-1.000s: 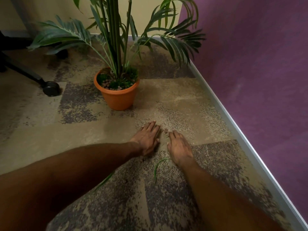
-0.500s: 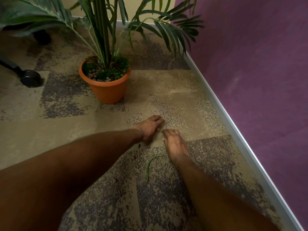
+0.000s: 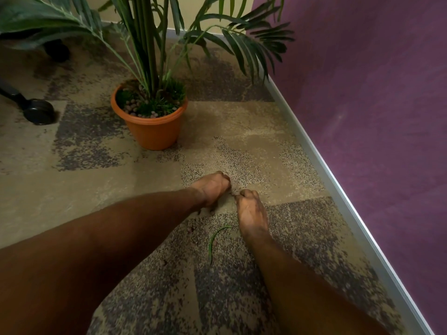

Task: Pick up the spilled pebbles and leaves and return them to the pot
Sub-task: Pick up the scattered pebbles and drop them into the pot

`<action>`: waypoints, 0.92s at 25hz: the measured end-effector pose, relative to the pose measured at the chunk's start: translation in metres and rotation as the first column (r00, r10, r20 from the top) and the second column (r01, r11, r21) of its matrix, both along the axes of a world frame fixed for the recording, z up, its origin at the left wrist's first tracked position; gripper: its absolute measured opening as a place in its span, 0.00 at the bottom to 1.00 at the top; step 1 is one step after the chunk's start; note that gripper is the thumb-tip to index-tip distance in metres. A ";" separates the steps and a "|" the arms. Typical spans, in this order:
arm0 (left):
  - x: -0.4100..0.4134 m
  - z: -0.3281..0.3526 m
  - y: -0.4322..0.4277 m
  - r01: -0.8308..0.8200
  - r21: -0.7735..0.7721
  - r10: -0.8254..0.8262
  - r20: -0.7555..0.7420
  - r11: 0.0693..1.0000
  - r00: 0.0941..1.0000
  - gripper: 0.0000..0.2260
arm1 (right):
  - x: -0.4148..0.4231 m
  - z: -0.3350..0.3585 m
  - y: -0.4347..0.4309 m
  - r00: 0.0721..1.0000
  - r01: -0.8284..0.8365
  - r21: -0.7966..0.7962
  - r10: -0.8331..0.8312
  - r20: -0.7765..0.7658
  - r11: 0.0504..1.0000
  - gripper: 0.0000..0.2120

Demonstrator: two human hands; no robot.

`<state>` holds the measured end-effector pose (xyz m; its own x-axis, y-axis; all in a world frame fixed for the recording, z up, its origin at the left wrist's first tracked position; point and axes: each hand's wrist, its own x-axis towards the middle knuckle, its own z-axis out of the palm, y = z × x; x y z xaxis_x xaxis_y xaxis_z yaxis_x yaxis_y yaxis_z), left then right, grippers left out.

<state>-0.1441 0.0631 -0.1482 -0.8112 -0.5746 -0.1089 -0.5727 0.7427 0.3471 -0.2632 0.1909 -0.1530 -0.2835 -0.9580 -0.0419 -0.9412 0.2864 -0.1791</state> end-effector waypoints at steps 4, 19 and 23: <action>0.004 -0.006 -0.006 0.076 -0.070 -0.064 0.168 0.995 0.984 0.14 | -0.001 -0.003 0.003 0.999 -0.033 0.035 0.033 -0.020 0.999 0.22; 0.063 0.045 -0.032 0.030 -0.267 -0.023 0.026 0.963 0.999 0.17 | 0.002 0.007 0.017 0.998 0.052 0.002 -0.052 0.022 0.999 0.18; 0.098 0.103 -0.066 -0.143 -0.408 0.128 -0.065 0.902 0.990 0.17 | 0.008 0.013 0.018 0.994 0.103 0.004 -0.103 0.046 0.995 0.14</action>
<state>-0.0458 -0.0028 -0.0454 -0.7213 -0.6666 0.1882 -0.6708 0.7399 0.0500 -0.2553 0.2086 -0.1402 -0.3782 -0.9239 -0.0587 -0.8976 0.3815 -0.2206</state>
